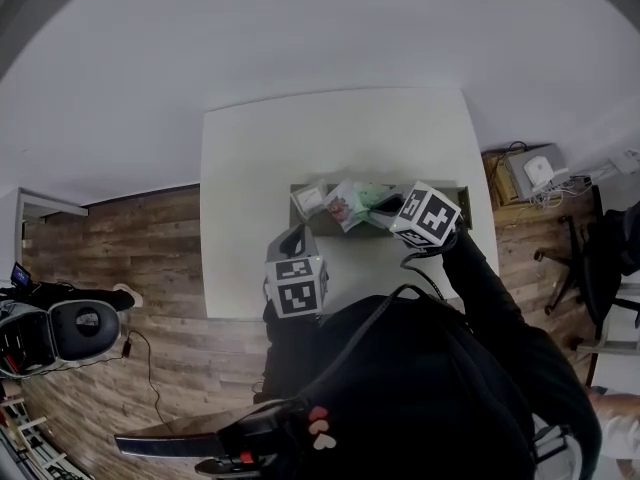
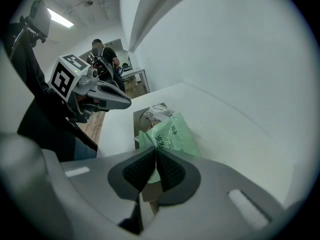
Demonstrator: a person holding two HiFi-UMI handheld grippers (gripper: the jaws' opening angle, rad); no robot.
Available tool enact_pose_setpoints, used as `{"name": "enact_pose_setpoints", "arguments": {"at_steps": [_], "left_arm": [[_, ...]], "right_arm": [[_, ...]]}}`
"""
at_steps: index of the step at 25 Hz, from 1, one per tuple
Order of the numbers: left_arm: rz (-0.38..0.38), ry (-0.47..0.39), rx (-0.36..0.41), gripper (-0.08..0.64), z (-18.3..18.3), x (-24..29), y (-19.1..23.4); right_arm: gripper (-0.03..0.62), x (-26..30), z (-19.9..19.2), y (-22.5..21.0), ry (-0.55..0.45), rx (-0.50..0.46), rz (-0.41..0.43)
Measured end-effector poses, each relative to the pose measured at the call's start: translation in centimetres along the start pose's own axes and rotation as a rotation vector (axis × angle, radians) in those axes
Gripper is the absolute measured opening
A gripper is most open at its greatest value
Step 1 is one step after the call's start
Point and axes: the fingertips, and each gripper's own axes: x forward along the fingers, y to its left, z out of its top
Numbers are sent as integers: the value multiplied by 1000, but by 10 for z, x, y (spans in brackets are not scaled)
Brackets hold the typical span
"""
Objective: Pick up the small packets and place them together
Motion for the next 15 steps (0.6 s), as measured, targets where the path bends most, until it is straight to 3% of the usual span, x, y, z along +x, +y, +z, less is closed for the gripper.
{"name": "enact_pose_setpoints", "arguments": {"at_steps": [15], "left_arm": [[-2,-4,4,0,0,-2,2]], "right_arm": [[17,16,-6,6,69,-11,13]]}}
